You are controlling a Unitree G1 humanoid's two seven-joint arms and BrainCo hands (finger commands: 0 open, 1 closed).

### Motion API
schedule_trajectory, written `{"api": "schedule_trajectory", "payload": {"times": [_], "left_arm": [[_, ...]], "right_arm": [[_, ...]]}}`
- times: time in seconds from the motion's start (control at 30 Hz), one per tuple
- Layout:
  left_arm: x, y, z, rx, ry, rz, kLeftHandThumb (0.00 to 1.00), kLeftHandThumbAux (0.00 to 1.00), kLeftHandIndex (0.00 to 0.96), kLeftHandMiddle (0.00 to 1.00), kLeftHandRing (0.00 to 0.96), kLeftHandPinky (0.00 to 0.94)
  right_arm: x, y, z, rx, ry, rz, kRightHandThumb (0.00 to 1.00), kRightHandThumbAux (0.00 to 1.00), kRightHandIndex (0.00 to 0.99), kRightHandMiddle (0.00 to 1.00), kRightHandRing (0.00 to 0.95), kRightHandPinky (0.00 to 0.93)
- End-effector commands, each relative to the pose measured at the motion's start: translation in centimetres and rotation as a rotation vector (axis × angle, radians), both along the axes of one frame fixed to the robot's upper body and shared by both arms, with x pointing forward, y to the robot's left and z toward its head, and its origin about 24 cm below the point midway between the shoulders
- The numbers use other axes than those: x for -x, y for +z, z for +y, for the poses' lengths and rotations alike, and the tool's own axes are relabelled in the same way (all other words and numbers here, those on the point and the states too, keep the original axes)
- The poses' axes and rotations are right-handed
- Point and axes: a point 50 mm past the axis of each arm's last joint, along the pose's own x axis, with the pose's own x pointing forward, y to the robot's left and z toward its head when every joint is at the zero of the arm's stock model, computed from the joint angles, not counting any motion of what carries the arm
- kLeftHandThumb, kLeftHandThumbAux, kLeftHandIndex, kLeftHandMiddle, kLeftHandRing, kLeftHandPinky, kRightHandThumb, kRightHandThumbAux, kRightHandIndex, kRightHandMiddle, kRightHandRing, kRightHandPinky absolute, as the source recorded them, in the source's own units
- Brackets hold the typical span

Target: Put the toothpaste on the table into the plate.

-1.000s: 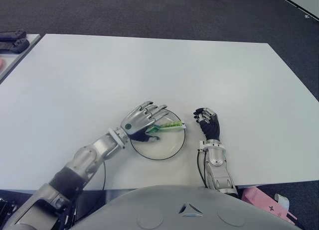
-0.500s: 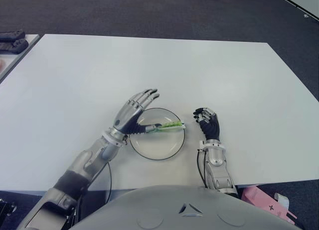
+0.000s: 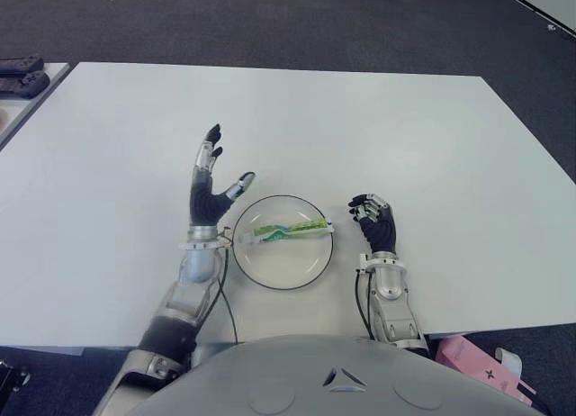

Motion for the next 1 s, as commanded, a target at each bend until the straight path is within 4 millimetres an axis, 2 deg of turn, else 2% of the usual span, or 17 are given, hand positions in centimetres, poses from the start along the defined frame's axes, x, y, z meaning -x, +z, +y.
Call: {"api": "schedule_trajectory", "payload": {"times": [0.03,0.13,0.37,0.57,0.77,0.87,1.0], "left_arm": [[0.0,-0.7,1.2,0.1,0.047,0.041,0.084,0.584,0.121,0.055,0.024,0.082],[0.3,-1.8,2.3,0.211,0.12,0.102,0.098,0.598,0.148,0.077,0.045,0.114],[0.9,-4.2,2.5,0.359,0.232,0.194,0.153,0.733,0.252,0.16,0.142,0.224],[1.6,-6.2,3.0,0.404,0.292,0.283,0.213,0.85,0.332,0.262,0.242,0.302],[1.8,-6.7,3.3,0.408,0.316,0.326,0.234,0.942,0.362,0.332,0.297,0.334],[1.9,-6.8,3.4,0.41,0.326,0.352,0.553,0.794,0.402,0.382,0.341,0.357],[2.1,-6.9,3.6,0.407,0.329,0.379,0.672,0.741,0.418,0.423,0.379,0.373]], "right_arm": [[0.3,-0.9,0.0,-0.008,0.002,0.05,0.711,0.728,0.429,0.503,0.501,0.496],[0.2,-0.9,0.0,-0.005,0.004,0.047,0.711,0.728,0.429,0.504,0.503,0.494],[0.1,-0.8,0.0,-0.005,0.01,0.045,0.712,0.729,0.428,0.506,0.507,0.501],[0.1,-0.7,0.0,-0.005,0.015,0.045,0.712,0.729,0.428,0.502,0.505,0.506],[0.0,-0.7,0.0,0.001,0.019,0.048,0.712,0.729,0.428,0.503,0.505,0.505],[0.0,-0.7,0.0,0.007,0.021,0.053,0.712,0.729,0.429,0.506,0.506,0.506],[0.0,-0.7,0.0,0.009,0.022,0.055,0.712,0.729,0.429,0.509,0.507,0.506]]}}
